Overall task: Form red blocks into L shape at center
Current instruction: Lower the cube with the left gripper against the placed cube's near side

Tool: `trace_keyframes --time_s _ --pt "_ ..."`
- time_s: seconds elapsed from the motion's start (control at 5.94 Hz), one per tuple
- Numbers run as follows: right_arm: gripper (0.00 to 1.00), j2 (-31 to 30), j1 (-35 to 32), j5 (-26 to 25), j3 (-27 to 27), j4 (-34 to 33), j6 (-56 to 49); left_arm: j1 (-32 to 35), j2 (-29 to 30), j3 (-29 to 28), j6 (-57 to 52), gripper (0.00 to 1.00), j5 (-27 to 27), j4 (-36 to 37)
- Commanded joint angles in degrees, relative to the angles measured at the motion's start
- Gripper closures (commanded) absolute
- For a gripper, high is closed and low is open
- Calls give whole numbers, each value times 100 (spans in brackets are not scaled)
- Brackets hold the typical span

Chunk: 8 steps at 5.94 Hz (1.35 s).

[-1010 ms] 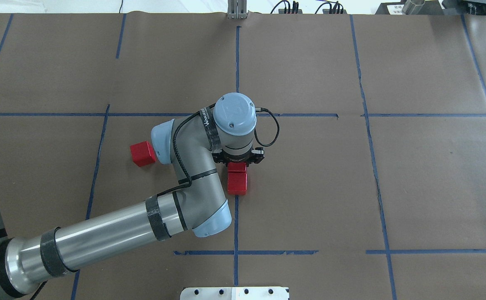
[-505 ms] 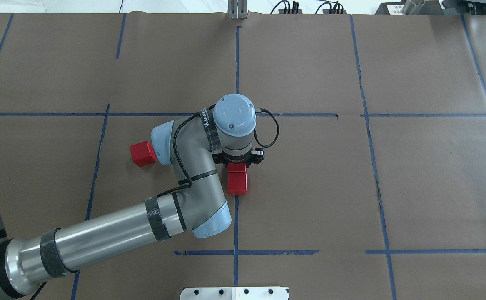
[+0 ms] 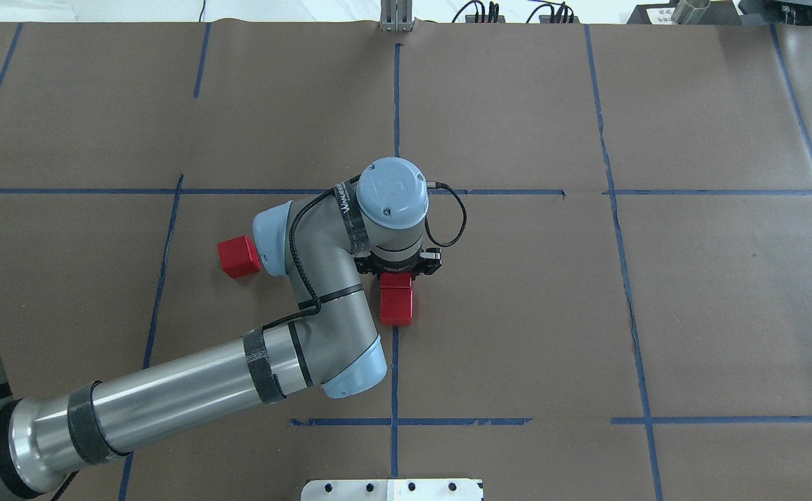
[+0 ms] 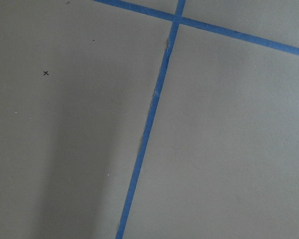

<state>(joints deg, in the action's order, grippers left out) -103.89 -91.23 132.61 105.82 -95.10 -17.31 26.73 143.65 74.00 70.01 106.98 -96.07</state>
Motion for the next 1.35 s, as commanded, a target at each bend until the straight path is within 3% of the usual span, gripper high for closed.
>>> trace_keyframes --time_s 0.0,1.01,1.18 --pt "0 0 0 2 9 0 0 -1 6 0 13 57 -1 0" --pt "0 0 0 2 9 0 9 -1 6 9 30 21 -1 0" --pt "0 0 0 2 0 0 9 7 14 53 -39 4 -1 0"
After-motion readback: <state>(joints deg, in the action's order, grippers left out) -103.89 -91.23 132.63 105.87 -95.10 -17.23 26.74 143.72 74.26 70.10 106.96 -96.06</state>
